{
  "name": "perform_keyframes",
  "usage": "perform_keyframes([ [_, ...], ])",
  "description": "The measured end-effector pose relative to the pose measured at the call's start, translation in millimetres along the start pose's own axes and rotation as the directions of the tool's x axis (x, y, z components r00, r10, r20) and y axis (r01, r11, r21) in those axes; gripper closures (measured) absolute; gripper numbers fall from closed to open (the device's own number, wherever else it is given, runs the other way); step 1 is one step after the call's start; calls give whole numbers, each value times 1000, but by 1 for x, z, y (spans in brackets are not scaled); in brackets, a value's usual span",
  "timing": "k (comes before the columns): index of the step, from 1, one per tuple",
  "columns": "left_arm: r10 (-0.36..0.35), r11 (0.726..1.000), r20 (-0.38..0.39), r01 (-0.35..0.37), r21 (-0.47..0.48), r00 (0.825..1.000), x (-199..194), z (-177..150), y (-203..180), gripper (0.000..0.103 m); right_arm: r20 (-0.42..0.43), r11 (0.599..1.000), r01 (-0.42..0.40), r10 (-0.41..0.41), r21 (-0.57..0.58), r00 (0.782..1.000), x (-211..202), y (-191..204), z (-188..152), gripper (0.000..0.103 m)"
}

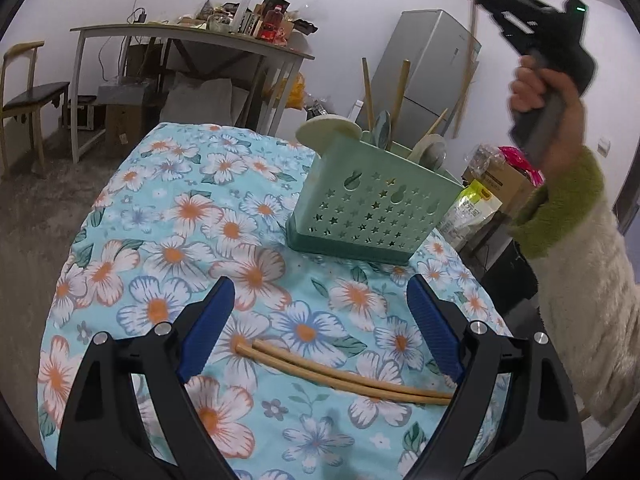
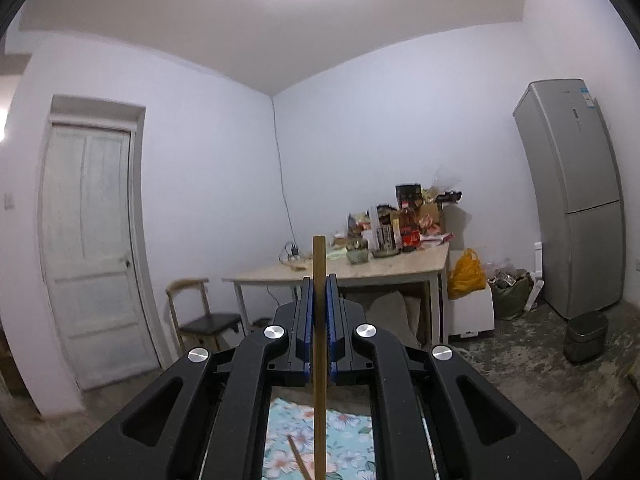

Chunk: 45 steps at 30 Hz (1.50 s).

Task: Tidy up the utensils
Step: 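Drop the chopstick into the holder with the left tool while the right tool holds its chopstick up, then lower the chopstick into the green holder and open the right tool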

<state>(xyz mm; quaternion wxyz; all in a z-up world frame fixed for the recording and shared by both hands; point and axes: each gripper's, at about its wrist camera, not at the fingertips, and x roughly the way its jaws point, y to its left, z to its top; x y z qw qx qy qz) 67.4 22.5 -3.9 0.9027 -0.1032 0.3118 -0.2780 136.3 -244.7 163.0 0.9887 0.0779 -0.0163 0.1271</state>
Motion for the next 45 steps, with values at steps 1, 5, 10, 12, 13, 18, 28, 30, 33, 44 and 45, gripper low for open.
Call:
perform_keyframes([
  [1,-1,1000,2,1,2,1000,0,2,0,19,-16,1000,6,-6,-11,1000,8,-1,-4,97],
  [5,-2,1000,7,2,3,1000,0,4,5,19,-85,998,27,-32,-64,996,31,1,-27,97],
  [10,-1,1000,5,1,-8,1000,1,3,12,19,-193,993,26,-49,-116,980,48,0,-54,97],
  [12,-1,1000,2,1,-17,1000,1,3,16,19,-236,990,25,-57,-135,970,51,-2,-62,97],
  [13,-1,1000,1,1,-19,1000,1,3,17,19,-251,990,21,-55,-139,966,51,-3,-64,96],
  [18,3,1000,-9,-4,-30,1000,-1,2,20,19,-299,987,29,-76,-160,951,39,-5,-71,79],
  [28,29,999,-33,-30,-35,999,-5,-1,15,19,-239,990,58,-88,-131,967,-41,3,-45,53],
  [30,59,998,-50,-61,-23,997,-6,-4,13,19,-242,994,51,-74,-97,968,-64,5,-48,52],
  [33,101,995,-95,-102,-7,990,-4,-10,11,19,-282,997,49,-61,-51,958,-96,9,-67,51],
  [44,347,938,-296,-337,86,890,26,-29,7,19,-646,970,186,-43,154,763,-140,6,-208,51],
  [45,358,934,-300,-347,88,884,27,-29,6,19,-674,967,198,-41,158,738,-141,6,-218,51],
])
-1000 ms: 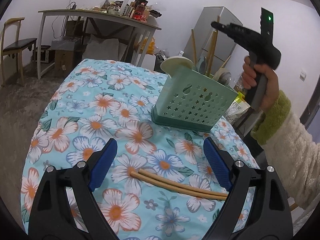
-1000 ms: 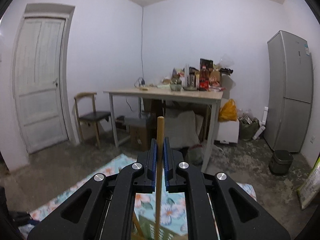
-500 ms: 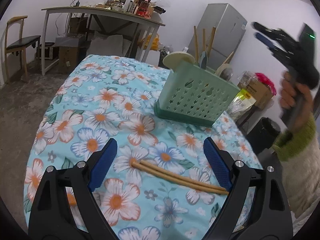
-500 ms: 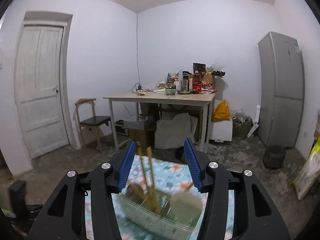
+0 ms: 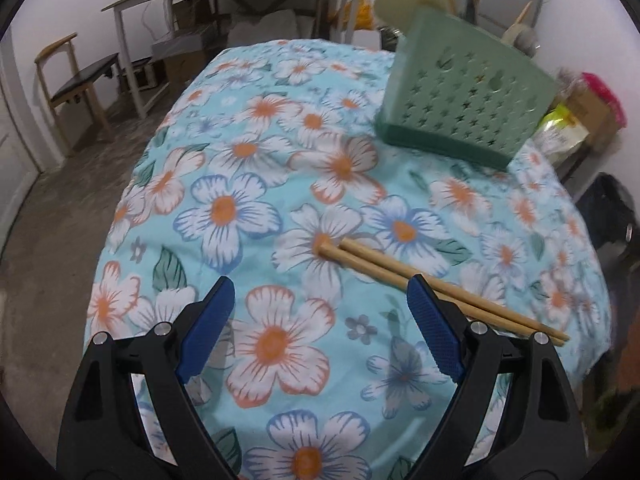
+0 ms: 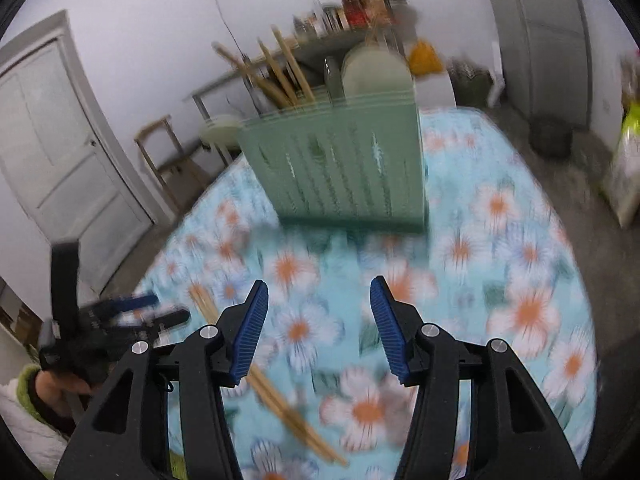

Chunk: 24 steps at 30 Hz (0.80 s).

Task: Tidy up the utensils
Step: 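Lower the chopstick into the green holder and open the right tool, then reach the left tool to the remaining chopsticks and close on them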

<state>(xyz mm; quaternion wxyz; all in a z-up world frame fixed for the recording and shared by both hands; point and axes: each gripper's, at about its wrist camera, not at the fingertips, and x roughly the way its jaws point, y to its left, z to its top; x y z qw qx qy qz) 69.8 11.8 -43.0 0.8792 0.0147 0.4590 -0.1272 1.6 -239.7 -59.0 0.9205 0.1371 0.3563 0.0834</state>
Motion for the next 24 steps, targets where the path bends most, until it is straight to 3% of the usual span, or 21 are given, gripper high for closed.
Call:
perform_keyframes([
  [3,41,999,-14,-41,-3,999,1,1,-4,19,-42,1000,27,-27,-11,999,7,1,-12,48],
  [5,64,998,-18,-64,2,998,1,1,-6,19,-54,999,28,-30,-23,998,11,5,-9,40],
  [8,95,995,-20,-95,11,995,-1,0,-9,19,-58,1000,1,-3,-27,998,10,5,-10,37],
  [24,161,987,-29,-160,27,987,-4,-2,-17,19,-88,999,-48,46,-21,995,15,10,-15,35],
])
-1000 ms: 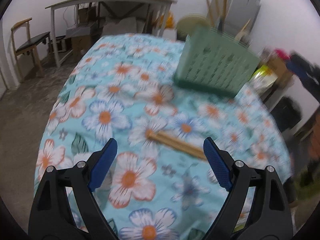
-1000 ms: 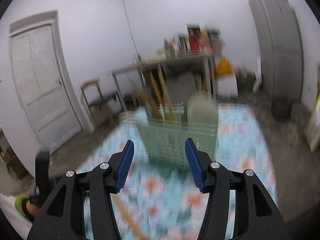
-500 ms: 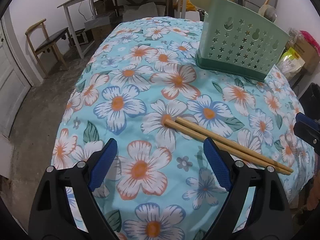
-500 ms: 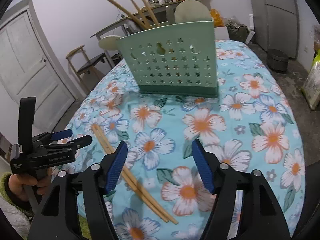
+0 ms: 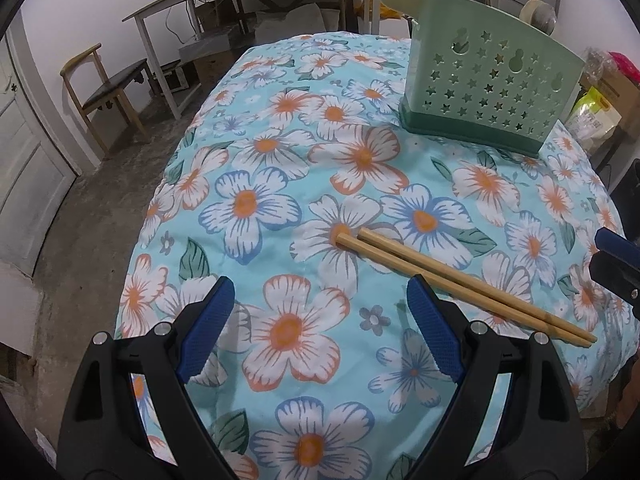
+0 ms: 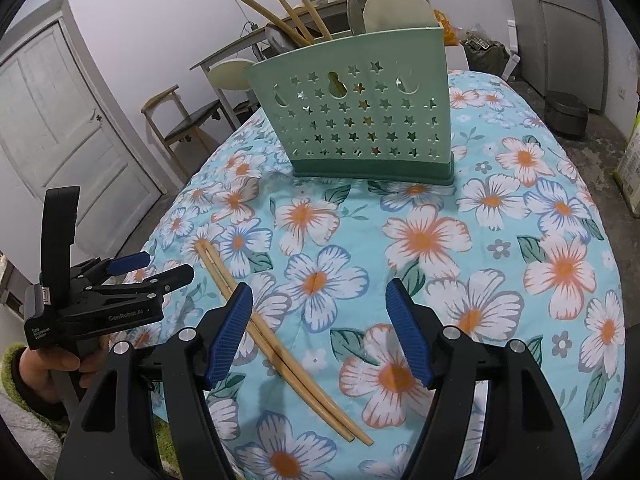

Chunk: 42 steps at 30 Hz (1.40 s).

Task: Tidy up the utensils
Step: 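Reach the left tool to the remaining chopsticks and close on them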

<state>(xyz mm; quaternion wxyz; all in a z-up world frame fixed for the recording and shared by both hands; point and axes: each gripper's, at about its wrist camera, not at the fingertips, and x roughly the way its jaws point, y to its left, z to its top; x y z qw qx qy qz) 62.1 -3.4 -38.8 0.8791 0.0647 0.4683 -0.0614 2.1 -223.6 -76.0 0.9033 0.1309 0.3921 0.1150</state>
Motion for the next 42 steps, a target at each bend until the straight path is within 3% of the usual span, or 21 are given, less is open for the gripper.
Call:
perform_keyframes([
  [8,-56,996,-19,55,-64,998,22,-7,7,14,-28,1000,18,-18,-4,999,9,-1,-2,35],
  [12,-78,995,19,79,-65,997,24,-13,7,8,-47,999,48,-47,17,998,15,-10,-2,32],
  [18,-86,995,64,89,-44,994,23,-21,5,8,-90,994,96,-91,50,992,23,-23,-3,28],
  [23,-123,990,77,128,-52,989,20,-22,10,8,-106,992,83,-73,96,992,31,-31,-7,22],
  [34,-235,962,107,247,-114,966,16,-24,27,8,-109,991,109,-99,83,989,39,-20,-6,10],
  [42,-334,912,146,359,-198,931,15,-24,46,8,-107,988,101,-88,117,990,41,-21,-4,7],
])
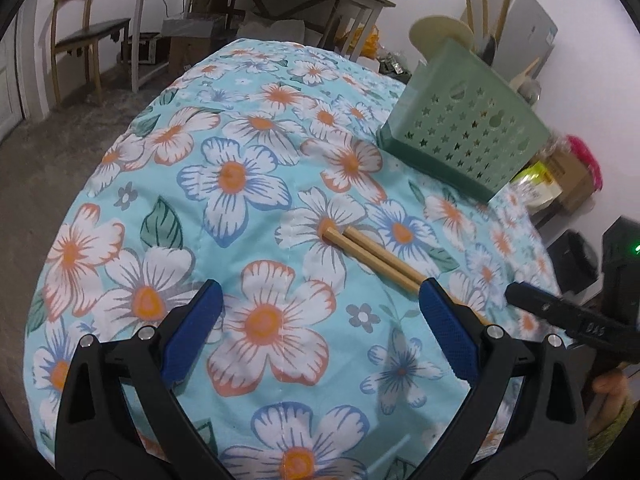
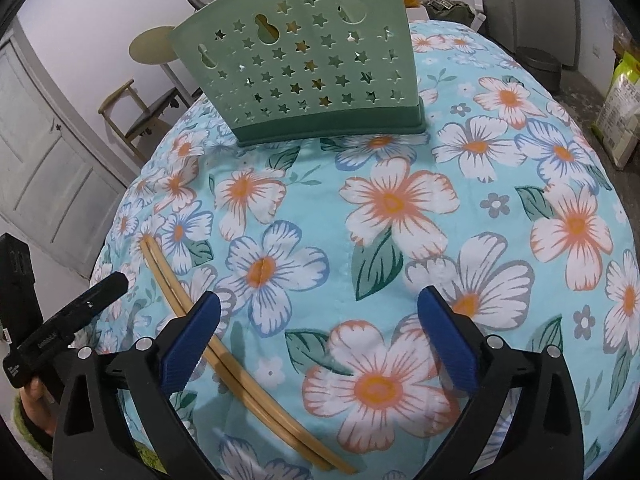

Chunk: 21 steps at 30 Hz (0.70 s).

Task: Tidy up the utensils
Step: 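Reach the left tool to the remaining chopsticks and close on them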

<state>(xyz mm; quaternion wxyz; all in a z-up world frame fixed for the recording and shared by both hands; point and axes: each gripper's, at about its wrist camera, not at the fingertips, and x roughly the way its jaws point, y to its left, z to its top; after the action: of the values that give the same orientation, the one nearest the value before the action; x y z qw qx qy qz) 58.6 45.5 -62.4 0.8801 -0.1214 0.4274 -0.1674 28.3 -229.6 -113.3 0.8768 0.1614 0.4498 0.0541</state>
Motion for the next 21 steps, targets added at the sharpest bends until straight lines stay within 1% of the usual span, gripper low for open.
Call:
perform_keyframes([
  [3,-30,999,9,31,-29,999,-2,1,5,8,0,1000,5,-5,0,1000,0,0,0,6],
  [6,-45,998,15,46,-33,999,-4,0,7,8,-1,1000,7,-7,0,1000,0,0,0,6],
  [12,-50,999,8,50,-6,999,-7,0,3,8,1,1000,5,-5,-1,1000,0,0,0,6],
  [21,-125,992,20,124,34,992,-13,3,-20,8,1,1000,12,-12,-13,1000,1,1,-1,6],
])
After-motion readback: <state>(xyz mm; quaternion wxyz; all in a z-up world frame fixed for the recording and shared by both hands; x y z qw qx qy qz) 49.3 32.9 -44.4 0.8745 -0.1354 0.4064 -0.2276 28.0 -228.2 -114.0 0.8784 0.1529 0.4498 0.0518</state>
